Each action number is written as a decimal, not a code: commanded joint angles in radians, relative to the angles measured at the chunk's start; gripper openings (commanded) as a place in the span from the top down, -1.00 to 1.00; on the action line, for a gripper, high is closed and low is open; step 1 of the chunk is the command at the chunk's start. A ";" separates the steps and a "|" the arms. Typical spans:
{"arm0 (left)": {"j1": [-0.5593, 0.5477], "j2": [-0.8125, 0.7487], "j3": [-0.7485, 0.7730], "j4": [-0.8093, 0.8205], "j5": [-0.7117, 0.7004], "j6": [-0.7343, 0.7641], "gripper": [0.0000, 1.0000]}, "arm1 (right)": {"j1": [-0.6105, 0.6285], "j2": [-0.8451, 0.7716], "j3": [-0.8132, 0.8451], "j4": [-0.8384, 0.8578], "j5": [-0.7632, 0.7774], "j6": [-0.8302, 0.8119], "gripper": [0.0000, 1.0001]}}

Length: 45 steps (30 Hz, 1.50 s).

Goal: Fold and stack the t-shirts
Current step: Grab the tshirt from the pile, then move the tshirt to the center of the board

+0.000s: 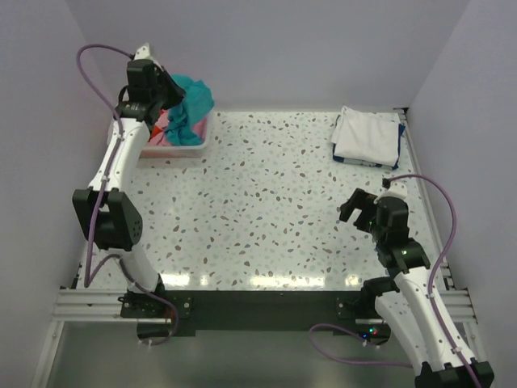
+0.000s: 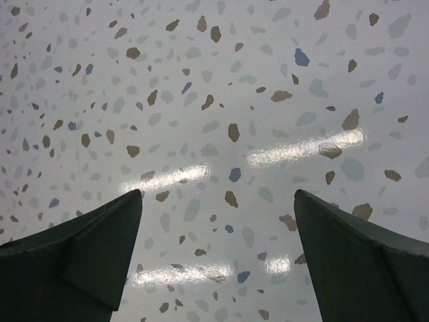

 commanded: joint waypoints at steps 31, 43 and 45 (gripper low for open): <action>-0.656 -0.603 -0.809 0.416 -0.026 -0.187 1.00 | -0.001 -0.038 -0.009 0.019 -0.035 -0.003 -0.97; -0.652 -0.410 -0.806 0.131 -0.305 -0.271 -1.00 | 0.001 0.031 -0.009 0.044 -0.130 -0.020 -0.98; -0.652 -0.427 -0.779 0.060 -0.380 -0.267 -1.00 | -0.001 0.054 -0.001 0.044 -0.141 -0.025 -0.98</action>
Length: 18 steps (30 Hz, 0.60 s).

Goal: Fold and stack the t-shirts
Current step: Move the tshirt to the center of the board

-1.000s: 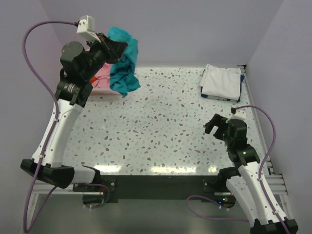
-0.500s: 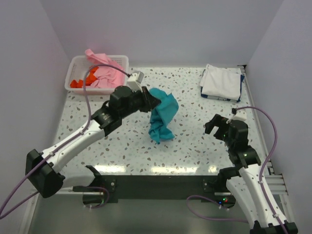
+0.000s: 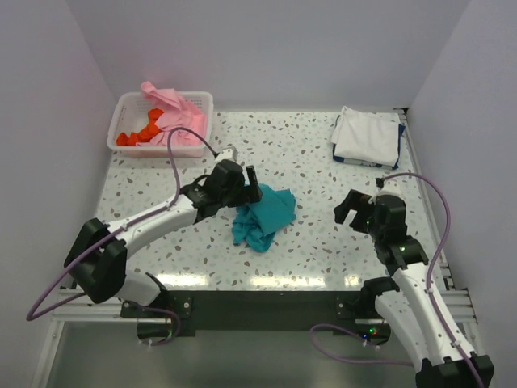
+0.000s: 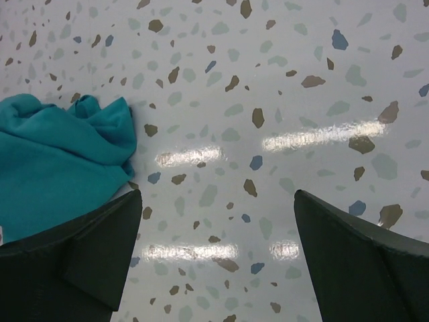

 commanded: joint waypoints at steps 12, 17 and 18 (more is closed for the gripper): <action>0.014 -0.428 -0.204 -0.331 -0.312 -0.059 -1.00 | -0.001 0.046 -0.008 0.186 -0.372 -0.079 -0.98; 0.014 -0.553 -0.400 -0.087 0.048 0.045 -1.00 | 0.008 0.135 0.021 0.342 -0.594 -0.033 -0.98; 0.013 -0.560 -0.475 -0.022 0.113 0.054 -1.00 | 0.025 0.150 0.027 0.360 -0.617 -0.022 -0.98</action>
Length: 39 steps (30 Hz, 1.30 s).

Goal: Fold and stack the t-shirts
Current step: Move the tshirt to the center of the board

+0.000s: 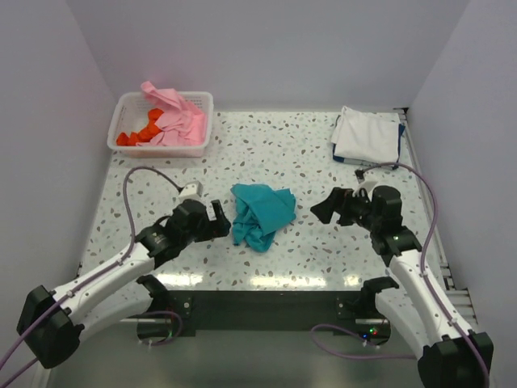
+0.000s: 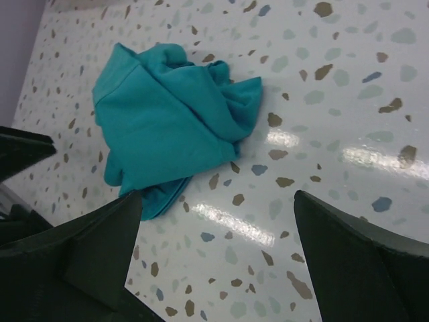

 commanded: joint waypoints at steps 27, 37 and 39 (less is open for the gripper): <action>0.001 0.359 -0.157 0.588 0.392 0.145 0.16 | 0.154 0.111 0.023 0.140 -0.111 0.055 -0.98; 0.001 0.358 -0.109 0.510 0.331 0.176 1.00 | 0.153 0.119 0.135 -0.042 -0.072 -0.077 -0.97; 0.001 0.349 -0.112 0.493 0.307 0.170 1.00 | 0.163 0.143 0.150 -0.043 -0.097 -0.083 -0.98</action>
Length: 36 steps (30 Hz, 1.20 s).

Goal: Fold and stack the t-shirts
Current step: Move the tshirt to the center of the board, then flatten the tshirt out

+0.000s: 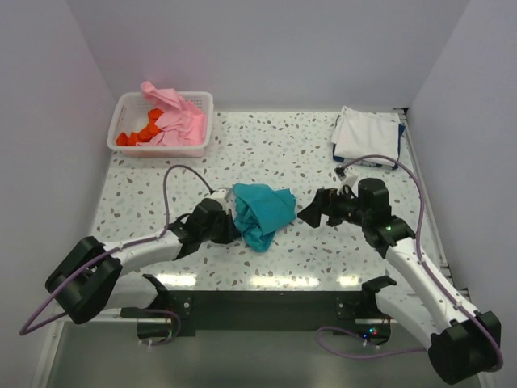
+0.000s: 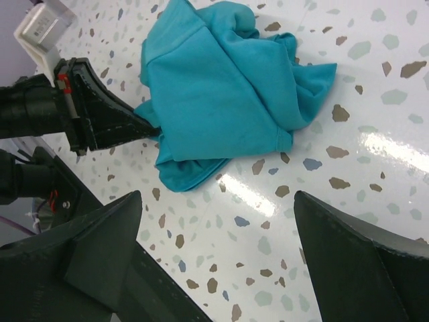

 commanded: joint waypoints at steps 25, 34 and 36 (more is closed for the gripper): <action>0.001 -0.175 -0.033 -0.077 -0.152 -0.072 1.00 | 0.345 0.893 0.826 -0.169 0.147 -0.131 -0.97; 0.000 -0.154 -0.031 -0.076 -0.134 -0.076 1.00 | 0.404 0.944 0.804 -0.129 0.078 -0.102 -0.96; 0.000 -0.151 -0.031 -0.073 -0.132 -0.078 1.00 | 0.413 0.935 0.783 -0.117 0.064 -0.096 -0.91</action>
